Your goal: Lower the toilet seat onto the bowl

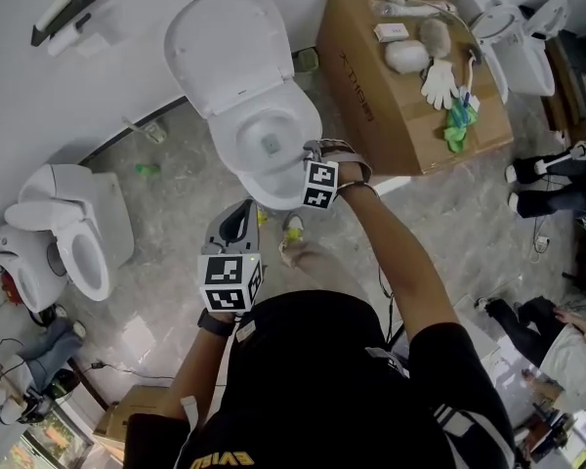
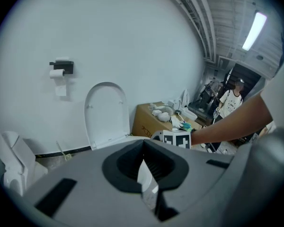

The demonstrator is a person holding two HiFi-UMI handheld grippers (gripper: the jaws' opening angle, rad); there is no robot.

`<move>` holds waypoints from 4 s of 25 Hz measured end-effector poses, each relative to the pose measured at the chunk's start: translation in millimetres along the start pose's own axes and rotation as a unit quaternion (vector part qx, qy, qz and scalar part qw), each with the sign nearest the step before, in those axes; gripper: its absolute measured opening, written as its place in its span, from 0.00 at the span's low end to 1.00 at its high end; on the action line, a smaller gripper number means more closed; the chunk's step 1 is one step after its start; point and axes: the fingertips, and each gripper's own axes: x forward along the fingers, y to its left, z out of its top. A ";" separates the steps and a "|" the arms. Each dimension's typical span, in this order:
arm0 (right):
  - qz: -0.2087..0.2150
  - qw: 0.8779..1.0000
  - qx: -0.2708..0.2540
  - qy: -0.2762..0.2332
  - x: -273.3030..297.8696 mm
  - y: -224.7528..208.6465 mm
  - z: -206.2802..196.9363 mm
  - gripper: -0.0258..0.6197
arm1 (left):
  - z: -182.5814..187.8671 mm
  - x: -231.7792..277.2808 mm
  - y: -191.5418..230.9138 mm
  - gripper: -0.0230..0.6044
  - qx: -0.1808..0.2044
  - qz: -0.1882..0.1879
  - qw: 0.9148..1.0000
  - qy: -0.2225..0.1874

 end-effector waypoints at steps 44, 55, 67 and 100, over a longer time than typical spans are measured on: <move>0.093 0.988 0.080 0.091 105.7 159.8 -74.8 0.15 | -72.8 35.6 23.4 0.06 -0.062 -0.005 0.996 0.067; 0.108 0.983 0.105 0.105 137.0 180.9 -85.1 0.15 | -93.0 61.4 32.4 0.06 -0.077 -0.006 0.993 0.091; 0.113 0.978 0.139 0.105 170.9 202.9 -96.4 0.15 | -113.7 81.2 34.1 0.06 -0.061 -0.009 0.992 0.114; 0.205 0.942 0.213 0.157 215.1 239.8 -100.9 0.35 | -159.1 70.4 44.0 0.06 -0.085 0.002 0.985 0.148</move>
